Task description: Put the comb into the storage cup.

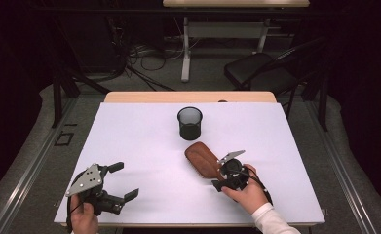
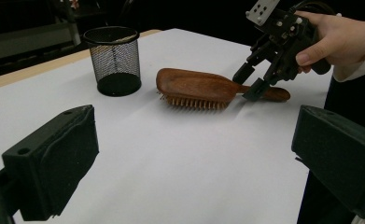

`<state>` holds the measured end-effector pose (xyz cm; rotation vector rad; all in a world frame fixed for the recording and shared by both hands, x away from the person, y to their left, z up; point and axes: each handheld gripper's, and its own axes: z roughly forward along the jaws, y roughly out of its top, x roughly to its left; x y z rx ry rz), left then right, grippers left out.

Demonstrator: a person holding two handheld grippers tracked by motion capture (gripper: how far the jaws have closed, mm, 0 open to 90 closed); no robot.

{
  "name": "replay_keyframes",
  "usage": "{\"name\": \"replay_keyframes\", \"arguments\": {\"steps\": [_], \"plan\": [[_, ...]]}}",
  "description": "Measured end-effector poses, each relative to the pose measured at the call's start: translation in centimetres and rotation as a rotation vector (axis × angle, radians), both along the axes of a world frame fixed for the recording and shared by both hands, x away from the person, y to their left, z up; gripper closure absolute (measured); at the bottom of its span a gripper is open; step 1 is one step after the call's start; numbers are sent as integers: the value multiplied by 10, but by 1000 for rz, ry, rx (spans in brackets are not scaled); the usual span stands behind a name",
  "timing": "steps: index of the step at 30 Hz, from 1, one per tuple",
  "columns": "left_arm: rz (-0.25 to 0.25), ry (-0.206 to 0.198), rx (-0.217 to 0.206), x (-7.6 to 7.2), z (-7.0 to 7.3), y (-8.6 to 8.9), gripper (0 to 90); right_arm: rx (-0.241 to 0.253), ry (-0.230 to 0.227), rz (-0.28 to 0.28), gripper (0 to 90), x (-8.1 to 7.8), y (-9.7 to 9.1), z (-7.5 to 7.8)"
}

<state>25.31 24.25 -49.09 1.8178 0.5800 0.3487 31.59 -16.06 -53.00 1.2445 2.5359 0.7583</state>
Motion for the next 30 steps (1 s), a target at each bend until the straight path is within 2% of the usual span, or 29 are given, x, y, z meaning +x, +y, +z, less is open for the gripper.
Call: {"name": "replay_keyframes", "arguments": {"steps": [1, 9, 10, 11, 16, 23, 30], "plan": [[-3, 0, 0, 0, 0, 0, 6, -20, 5, 5, 366, 2, 2, -1], [-6, 4, -3, 1, -1, 0, 6, -33, 45, 14, 464, 8, 5, -2], [-7, 2, -2, 1, -1, 0, 6, -43, 69, 13, 491, 9, 6, -2], [-7, 2, -2, 1, -1, 0, 6, -46, 75, 12, 493, 9, 6, -2], [-8, 3, -2, 1, -1, -1, 7, -85, 80, 24, 520, 12, 9, -3], [-5, 4, -1, 1, -1, 0, 7, -85, 105, 7, 549, 15, 12, -3], [-7, 3, -2, 1, -1, 0, 7, -87, 125, 16, 565, 17, 14, -4]]}}
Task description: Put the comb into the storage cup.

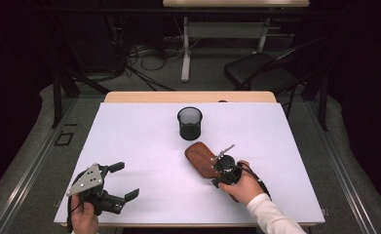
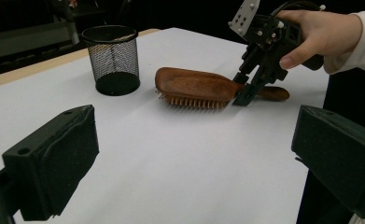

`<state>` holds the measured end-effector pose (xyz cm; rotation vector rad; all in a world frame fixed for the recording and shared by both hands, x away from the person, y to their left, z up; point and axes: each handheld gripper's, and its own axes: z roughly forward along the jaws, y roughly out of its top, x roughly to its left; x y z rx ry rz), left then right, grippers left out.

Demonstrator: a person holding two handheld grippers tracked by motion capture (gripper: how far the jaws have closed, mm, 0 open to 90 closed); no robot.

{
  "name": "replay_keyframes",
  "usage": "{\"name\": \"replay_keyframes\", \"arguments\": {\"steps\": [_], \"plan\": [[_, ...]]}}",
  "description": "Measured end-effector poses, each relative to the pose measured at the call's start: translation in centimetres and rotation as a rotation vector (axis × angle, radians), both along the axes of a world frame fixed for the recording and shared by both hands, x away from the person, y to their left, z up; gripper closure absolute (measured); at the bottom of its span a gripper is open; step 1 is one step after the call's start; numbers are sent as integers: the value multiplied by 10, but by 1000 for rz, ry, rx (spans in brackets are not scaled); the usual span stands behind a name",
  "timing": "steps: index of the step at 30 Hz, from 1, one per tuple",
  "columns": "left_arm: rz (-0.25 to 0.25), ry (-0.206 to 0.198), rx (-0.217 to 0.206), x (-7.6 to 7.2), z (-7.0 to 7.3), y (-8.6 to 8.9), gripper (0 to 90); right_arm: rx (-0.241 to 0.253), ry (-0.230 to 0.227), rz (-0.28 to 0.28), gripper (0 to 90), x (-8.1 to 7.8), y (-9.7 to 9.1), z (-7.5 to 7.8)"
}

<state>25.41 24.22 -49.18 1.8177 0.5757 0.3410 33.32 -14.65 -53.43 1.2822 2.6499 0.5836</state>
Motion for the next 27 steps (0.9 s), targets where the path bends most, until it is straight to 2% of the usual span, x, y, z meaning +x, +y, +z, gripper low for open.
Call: {"name": "replay_keyframes", "arguments": {"steps": [9, 11, 12, 14, 16, 20, 27], "plan": [[1, 1, 1, 0, 0, 0, 7, -12, 13, -6, 634, 5, -1, 2], [0, 1, 2, 0, 0, 0, 7, -2, 20, -25, 648, 4, 0, 2], [0, 1, 3, 0, 0, 0, 7, -7, 12, -8, 658, 5, -1, 1], [0, 1, 3, 0, -1, 0, 7, -3, 23, -34, 671, 3, 2, 2], [0, 1, 3, 0, -1, 0, 7, -18, 14, -4, 678, 5, 1, 2], [0, 2, 4, 0, -1, 0, 7, -29, 33, -10, 686, 5, 2, 3], [-1, 1, 5, 0, -1, -1, 7, -35, 28, -3, 705, 6, 2, 2]]}}
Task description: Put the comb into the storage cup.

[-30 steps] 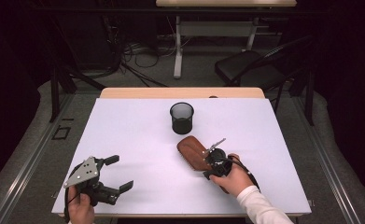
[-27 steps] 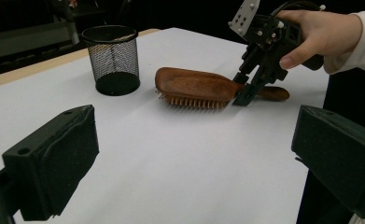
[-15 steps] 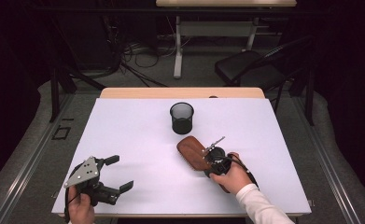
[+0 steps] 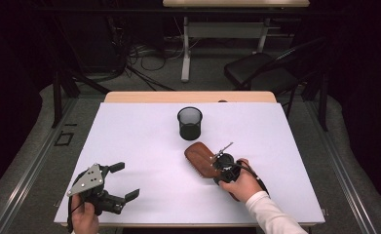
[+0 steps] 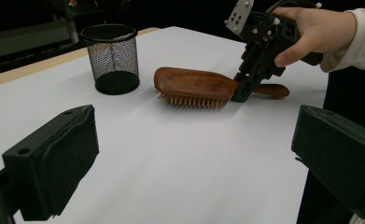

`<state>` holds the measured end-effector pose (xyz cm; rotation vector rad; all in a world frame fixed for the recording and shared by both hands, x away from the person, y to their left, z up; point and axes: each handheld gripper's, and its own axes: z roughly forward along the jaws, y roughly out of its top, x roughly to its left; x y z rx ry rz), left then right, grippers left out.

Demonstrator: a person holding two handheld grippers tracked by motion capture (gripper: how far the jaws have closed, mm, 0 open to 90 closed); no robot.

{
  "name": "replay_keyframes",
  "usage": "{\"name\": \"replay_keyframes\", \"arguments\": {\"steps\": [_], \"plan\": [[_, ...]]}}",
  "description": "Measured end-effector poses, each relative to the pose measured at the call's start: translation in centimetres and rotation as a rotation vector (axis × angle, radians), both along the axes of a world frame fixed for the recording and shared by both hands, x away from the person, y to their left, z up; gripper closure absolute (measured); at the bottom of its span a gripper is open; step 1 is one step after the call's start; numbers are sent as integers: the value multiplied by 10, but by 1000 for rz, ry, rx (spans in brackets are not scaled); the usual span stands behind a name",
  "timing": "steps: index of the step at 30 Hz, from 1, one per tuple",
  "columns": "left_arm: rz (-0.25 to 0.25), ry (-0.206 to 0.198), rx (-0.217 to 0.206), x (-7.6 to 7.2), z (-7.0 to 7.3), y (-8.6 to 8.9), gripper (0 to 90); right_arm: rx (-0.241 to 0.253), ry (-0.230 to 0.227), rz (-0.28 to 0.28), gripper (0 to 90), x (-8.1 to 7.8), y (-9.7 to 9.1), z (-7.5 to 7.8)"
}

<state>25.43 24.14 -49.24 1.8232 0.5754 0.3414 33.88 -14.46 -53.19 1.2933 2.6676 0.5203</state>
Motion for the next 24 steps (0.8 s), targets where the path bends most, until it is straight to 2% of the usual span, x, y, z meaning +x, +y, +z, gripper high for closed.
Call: {"name": "replay_keyframes", "arguments": {"steps": [9, 14, 15, 16, 21, 24], "plan": [[0, 2, 2, 0, 0, 0, 7, -15, -8, 4, 715, -1, 1, 0], [-2, 2, 2, 0, 0, 0, 7, -28, 3, 4, 718, -2, 1, 1], [-2, 2, 2, 0, 0, 0, 7, 23, -43, -9, 719, -2, 1, -4], [-2, 2, 2, 0, 0, 0, 7, -16, -13, -1, 719, -3, 1, 0], [-5, 4, 1, 1, -1, 0, 7, -7, -21, -5, 721, -3, 1, -1], [-5, 4, 2, 1, -1, 0, 7, -18, -24, 2, 721, -4, 1, 0]]}}
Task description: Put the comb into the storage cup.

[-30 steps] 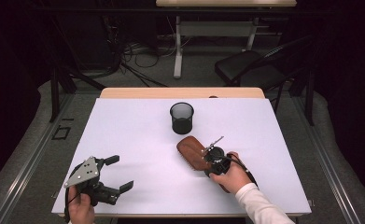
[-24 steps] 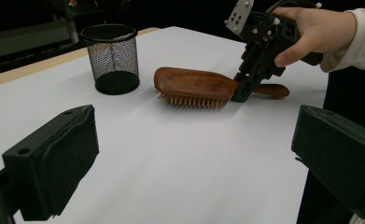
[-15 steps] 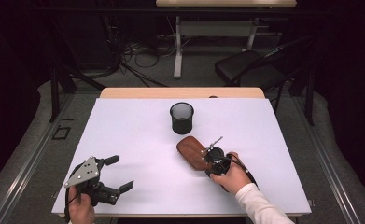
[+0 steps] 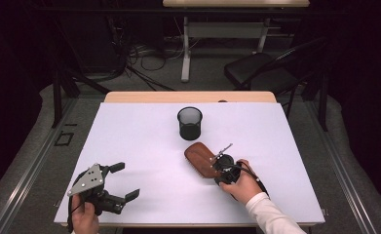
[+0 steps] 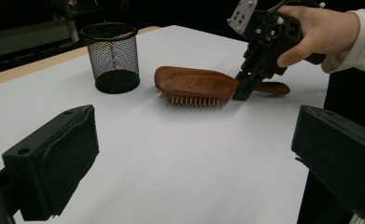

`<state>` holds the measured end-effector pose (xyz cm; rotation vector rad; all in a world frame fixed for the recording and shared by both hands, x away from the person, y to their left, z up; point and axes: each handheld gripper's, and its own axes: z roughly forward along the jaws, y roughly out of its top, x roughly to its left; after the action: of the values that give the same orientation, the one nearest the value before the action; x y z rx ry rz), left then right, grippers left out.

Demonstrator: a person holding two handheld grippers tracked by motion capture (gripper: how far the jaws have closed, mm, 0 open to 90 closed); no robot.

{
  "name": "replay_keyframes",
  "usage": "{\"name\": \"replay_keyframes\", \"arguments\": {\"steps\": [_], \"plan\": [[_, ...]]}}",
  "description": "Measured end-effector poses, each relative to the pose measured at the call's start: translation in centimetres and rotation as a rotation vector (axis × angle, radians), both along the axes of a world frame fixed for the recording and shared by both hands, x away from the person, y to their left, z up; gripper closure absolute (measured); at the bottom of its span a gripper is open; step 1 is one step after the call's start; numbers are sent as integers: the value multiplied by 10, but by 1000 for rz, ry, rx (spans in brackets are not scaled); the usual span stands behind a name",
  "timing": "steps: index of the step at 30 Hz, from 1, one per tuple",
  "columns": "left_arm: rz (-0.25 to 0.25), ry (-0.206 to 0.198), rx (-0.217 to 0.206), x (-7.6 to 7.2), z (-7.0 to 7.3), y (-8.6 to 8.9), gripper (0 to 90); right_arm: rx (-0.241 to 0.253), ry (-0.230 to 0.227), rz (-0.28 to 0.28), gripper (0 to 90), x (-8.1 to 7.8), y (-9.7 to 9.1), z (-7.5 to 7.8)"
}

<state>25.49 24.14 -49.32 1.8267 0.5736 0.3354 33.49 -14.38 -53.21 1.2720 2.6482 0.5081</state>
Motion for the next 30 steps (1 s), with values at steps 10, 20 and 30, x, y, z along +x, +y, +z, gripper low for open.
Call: {"name": "replay_keyframes", "arguments": {"steps": [10, 20, 30], "plan": [[-1, 0, 1, 0, 0, 0, 7, 8, -21, 0, 722, -3, -2, 0], [3, 0, 0, 0, 0, 0, 7, 32, -40, 5, 722, -5, -4, 0], [3, 1, 4, 0, -1, -1, 7, 77, -86, -3, 722, -12, -9, 5]]}}
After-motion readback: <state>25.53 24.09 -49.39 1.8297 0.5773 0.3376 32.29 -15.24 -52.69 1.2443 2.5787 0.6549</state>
